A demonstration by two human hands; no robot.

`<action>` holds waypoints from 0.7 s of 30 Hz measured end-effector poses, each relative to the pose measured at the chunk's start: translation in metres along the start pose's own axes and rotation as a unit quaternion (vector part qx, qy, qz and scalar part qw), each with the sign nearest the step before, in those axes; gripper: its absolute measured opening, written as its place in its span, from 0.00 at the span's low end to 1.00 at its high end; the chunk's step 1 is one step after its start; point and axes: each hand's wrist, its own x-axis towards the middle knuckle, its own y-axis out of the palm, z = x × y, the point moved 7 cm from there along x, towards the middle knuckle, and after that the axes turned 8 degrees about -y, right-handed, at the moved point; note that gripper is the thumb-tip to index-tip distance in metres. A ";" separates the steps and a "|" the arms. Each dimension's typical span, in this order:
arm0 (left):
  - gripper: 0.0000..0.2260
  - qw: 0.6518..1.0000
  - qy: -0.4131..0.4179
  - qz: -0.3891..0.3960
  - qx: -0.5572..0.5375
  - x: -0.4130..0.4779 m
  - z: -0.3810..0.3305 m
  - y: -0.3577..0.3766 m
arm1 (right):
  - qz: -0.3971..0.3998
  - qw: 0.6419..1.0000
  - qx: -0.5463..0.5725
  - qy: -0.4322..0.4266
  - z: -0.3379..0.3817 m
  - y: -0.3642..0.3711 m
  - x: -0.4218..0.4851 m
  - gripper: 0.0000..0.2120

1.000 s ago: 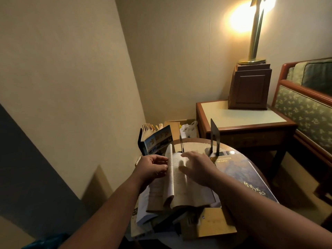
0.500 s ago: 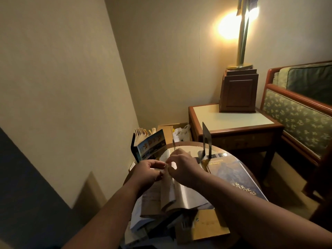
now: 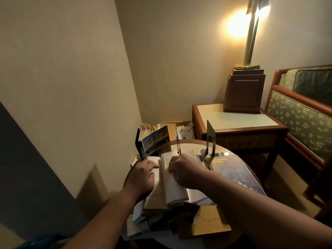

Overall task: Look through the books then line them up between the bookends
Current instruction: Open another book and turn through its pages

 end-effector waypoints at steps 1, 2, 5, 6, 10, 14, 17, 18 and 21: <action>0.16 1.000 0.002 -0.002 0.004 -0.002 0.001 0.001 | -0.002 1.000 0.008 0.009 -0.001 0.001 0.001 0.11; 0.16 1.000 0.008 -0.003 0.007 -0.003 0.002 0.002 | -0.004 0.999 0.022 0.026 -0.002 0.001 0.000 0.13; 0.14 1.000 0.019 -0.006 0.011 -0.006 0.005 0.008 | 0.002 0.996 0.055 0.077 -0.004 0.008 -0.002 0.21; 0.14 1.000 0.016 -0.009 0.012 -0.007 0.006 0.010 | 0.011 0.994 0.053 0.090 -0.003 0.012 -0.002 0.25; 0.14 1.000 -0.004 -0.009 0.020 -0.011 0.007 0.016 | 0.021 0.992 0.029 0.123 0.005 0.022 -0.004 0.39; 0.14 1.000 -0.011 0.007 0.023 -0.011 0.007 0.016 | 0.005 0.989 0.046 0.141 0.005 0.022 -0.005 0.35; 0.14 0.999 -0.019 0.031 0.023 -0.009 0.009 0.016 | -0.033 0.980 0.108 0.166 0.004 0.013 -0.011 0.28; 0.14 0.999 -0.022 0.043 0.026 -0.008 0.009 0.016 | -0.048 0.976 0.129 0.169 0.003 0.009 -0.015 0.24; 0.16 0.996 -0.032 0.078 0.037 -0.005 0.008 0.016 | -0.113 0.956 0.197 0.185 -0.004 -0.001 -0.028 0.19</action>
